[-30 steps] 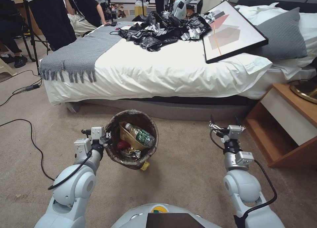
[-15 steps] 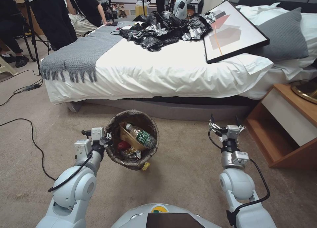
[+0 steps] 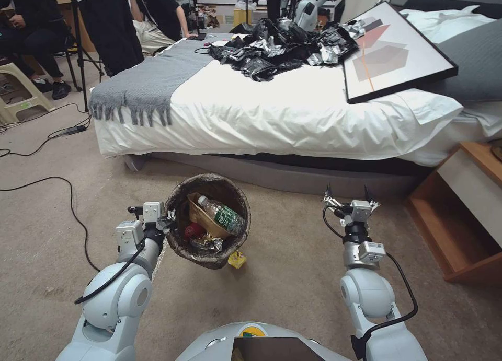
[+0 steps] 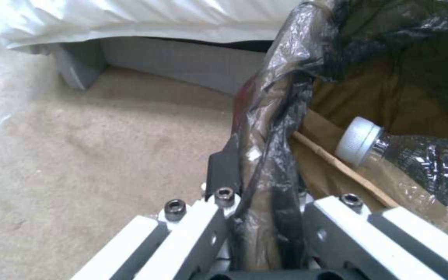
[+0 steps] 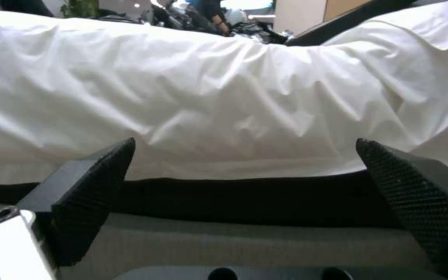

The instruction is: Pick up the trash bin, then pick up the garbage from the floor and place it into the trash bin.

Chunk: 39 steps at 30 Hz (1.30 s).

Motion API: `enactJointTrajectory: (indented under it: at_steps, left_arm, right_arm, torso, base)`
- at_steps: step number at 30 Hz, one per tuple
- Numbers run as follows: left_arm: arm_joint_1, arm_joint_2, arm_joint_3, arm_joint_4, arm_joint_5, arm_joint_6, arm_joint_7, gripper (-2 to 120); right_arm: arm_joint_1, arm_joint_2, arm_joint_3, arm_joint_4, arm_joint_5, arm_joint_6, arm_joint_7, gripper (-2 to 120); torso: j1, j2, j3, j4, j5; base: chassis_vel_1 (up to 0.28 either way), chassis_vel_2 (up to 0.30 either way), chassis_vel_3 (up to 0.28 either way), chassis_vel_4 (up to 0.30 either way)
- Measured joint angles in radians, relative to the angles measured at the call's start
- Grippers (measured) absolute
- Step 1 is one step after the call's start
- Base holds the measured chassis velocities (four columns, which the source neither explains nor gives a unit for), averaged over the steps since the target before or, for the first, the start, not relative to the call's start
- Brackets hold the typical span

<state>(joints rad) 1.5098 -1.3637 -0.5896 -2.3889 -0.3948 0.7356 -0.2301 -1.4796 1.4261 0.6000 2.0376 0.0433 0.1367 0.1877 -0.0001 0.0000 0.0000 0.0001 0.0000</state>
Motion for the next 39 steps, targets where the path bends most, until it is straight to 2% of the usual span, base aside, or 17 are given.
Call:
enactJointTrajectory:
  at_steps: [39]
  left_arm:
    - [0.000,0.003,-0.004,0.001,-0.005,0.000,0.003,0]
  right_arm:
    - [0.006,-0.008,-0.010,-0.010,-0.004,-0.012,0.005,100]
  torso:
    - [0.000,0.000,0.000,0.0001,0.0000]
  base:
    - [0.049,0.049,0.049,0.051]
